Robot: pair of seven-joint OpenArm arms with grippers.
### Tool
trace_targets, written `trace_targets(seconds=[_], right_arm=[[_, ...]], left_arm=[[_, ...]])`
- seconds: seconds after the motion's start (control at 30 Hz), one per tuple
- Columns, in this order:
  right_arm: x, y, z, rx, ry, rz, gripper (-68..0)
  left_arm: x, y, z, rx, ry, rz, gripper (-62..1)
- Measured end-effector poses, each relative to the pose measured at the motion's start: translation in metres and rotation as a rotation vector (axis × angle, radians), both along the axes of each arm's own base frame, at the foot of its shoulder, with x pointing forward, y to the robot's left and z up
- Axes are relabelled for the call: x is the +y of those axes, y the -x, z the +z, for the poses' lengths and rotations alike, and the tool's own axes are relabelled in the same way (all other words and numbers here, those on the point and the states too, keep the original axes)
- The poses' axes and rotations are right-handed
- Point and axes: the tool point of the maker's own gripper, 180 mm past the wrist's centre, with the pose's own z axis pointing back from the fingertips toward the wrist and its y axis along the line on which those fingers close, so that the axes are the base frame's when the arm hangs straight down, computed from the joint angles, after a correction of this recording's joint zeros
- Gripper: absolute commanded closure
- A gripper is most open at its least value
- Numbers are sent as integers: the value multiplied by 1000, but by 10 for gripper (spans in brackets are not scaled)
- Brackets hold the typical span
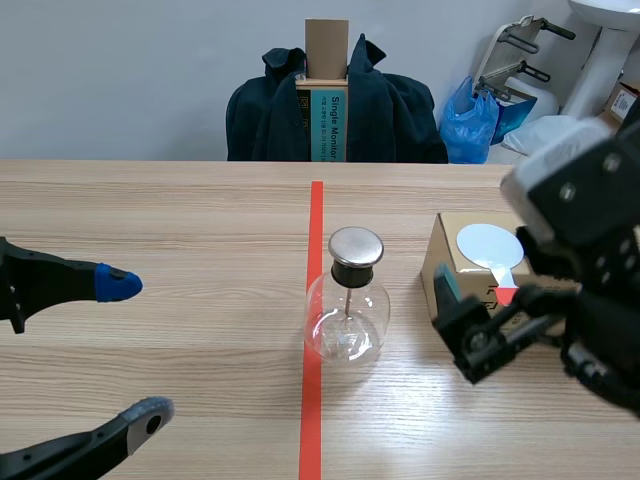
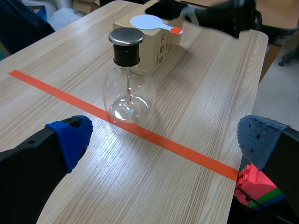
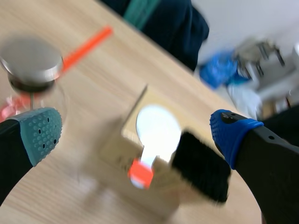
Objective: Do the electroscope experiment.
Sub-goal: 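Return to the home posture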
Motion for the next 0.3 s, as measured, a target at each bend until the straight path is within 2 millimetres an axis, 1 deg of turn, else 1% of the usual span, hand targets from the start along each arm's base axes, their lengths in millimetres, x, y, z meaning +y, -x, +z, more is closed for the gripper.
trace_targets(seconds=[0.07, 0.13, 0.2, 0.3], right_arm=[[15, 1, 22, -23, -28, 84, -679], [34, 8, 35, -20, -48, 189, -679], [50, 18, 41, 8, -78, 278, -679], [64, 30, 40, 77, -133, 356, -679]], left_arm=[[0, 0, 0, 1, 1, 1, -623], [0, 0, 0, 1, 2, 2, -623], [1, -2, 2, 9, 16, 14, -623], [2, -4, 3, 19, 33, 30, -623]])
